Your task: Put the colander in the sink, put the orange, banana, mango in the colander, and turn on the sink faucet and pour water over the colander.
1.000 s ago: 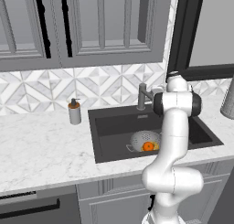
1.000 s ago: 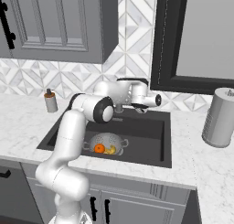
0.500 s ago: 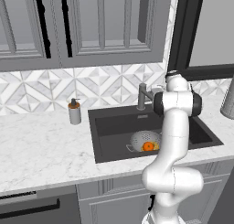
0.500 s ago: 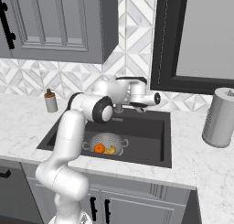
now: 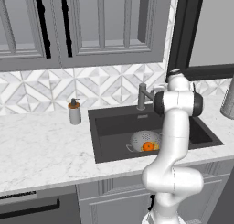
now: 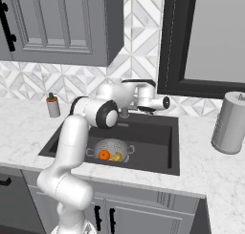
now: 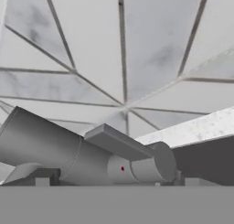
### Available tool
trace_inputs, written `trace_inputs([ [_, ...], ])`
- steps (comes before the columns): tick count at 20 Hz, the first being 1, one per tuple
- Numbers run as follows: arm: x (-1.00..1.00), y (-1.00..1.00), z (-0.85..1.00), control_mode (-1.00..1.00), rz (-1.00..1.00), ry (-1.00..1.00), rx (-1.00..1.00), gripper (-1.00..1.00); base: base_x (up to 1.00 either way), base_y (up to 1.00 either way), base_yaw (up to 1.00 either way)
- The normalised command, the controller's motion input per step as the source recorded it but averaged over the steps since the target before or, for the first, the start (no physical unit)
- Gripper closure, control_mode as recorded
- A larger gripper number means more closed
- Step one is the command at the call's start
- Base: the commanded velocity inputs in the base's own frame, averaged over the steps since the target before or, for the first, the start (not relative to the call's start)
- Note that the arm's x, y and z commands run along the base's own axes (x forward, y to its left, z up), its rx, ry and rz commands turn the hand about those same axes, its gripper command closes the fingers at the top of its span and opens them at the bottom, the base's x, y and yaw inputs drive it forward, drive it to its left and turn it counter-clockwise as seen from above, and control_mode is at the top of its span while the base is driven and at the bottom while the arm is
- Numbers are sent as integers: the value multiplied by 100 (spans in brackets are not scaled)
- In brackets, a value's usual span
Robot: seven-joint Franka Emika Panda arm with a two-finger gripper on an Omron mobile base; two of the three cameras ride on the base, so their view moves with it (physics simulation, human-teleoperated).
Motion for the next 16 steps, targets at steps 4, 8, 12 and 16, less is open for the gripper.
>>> trace_inputs([
  [4, 2, -4, 4, -100, 0, -4, -2, -100, 0, 0, 0],
  [8, 0, 0, 0, -100, 0, 0, 0, -100, 0, 0, 0],
  [12, 0, 3, 0, -100, 0, 0, 0, -100, 0, 0, 0],
  [16, 6, 2, 0, -100, 0, 0, 0, -100, 0, 0, 0],
])
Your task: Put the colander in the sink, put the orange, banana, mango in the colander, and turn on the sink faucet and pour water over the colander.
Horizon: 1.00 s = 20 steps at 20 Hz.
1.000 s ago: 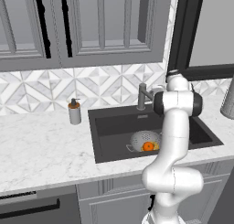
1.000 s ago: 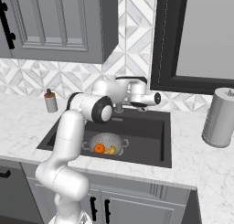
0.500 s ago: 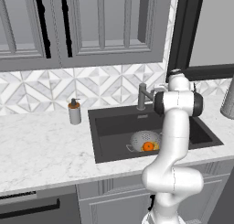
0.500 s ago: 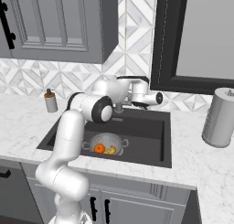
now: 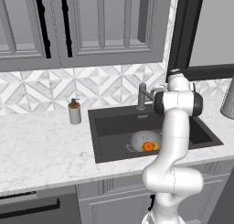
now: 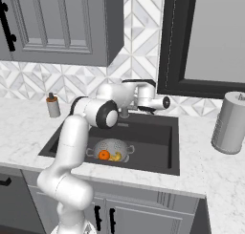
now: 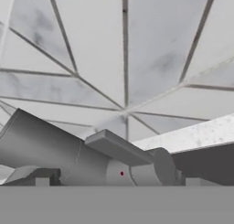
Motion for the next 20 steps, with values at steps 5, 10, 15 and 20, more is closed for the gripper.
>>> trace_inputs([
  [5, 3, 14, 0, -100, 0, 0, 0, -100, 0, 0, 0],
  [10, 19, 15, 0, -100, 0, 0, 0, -100, 0, 0, 0],
  [15, 40, 5, 0, -100, 0, 0, -1, -100, 0, 0, 0],
  [20, 27, 0, -4, -100, 0, 0, -5, -100, 0, 0, 0],
])
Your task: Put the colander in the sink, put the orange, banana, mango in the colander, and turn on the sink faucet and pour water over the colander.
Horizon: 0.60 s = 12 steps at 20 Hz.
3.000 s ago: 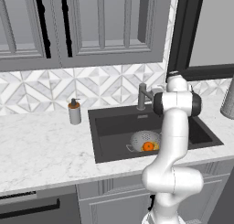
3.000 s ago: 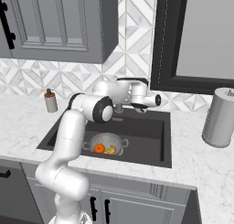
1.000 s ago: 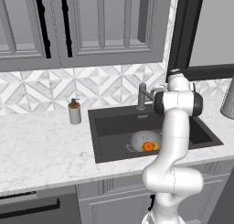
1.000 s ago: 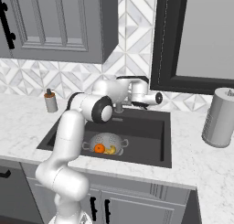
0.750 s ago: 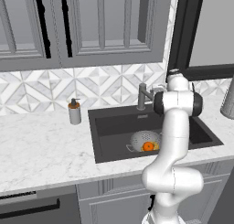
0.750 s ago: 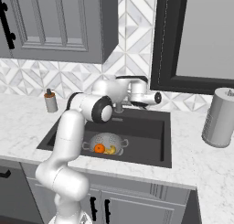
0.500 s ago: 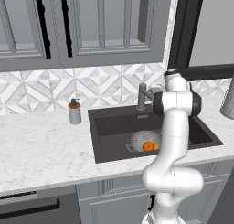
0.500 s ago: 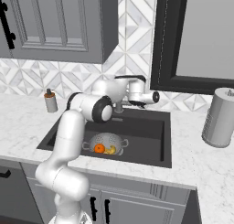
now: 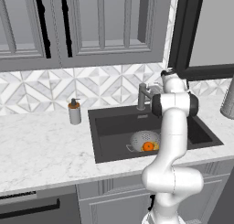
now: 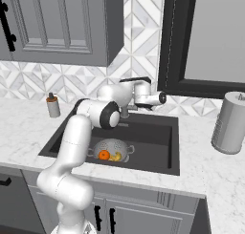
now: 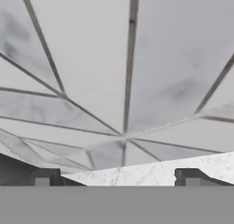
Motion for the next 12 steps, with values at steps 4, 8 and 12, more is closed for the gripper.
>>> trace_inputs([
  [4, 10, 0, -12, -100, 0, 0, -6, 100, 0, 0, 0],
  [8, -5, 0, -6, -100, 0, 0, -4, 100, 0, 0, 0],
  [12, -18, -7, -7, -100, 0, 0, -2, 100, 0, 0, 0],
])
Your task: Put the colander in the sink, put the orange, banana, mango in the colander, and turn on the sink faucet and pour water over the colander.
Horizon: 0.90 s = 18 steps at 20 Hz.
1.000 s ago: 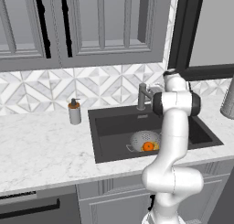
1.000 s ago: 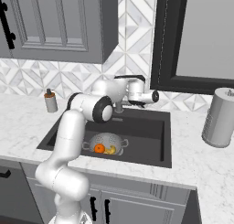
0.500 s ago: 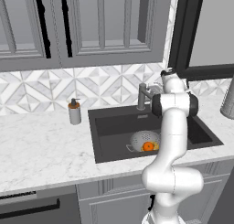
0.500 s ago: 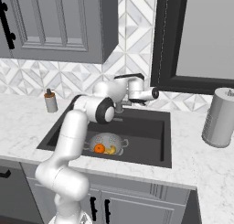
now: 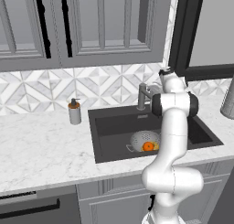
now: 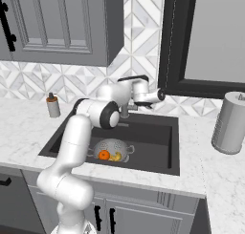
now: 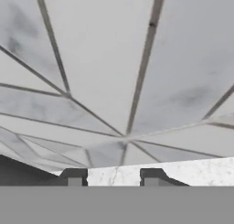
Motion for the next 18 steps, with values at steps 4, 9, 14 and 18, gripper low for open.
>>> trace_inputs([
  [4, -22, -36, -5, -100, 0, 0, -2, 100, 0, 0, 0],
  [9, -23, -74, -11, -100, 0, 0, 0, 100, 0, 0, 0],
  [14, -25, -92, -14, -100, 0, 0, 0, 100, 0, 0, 0],
  [18, -52, -88, -16, -100, 0, -1, 0, 100, 0, 0, 0],
])
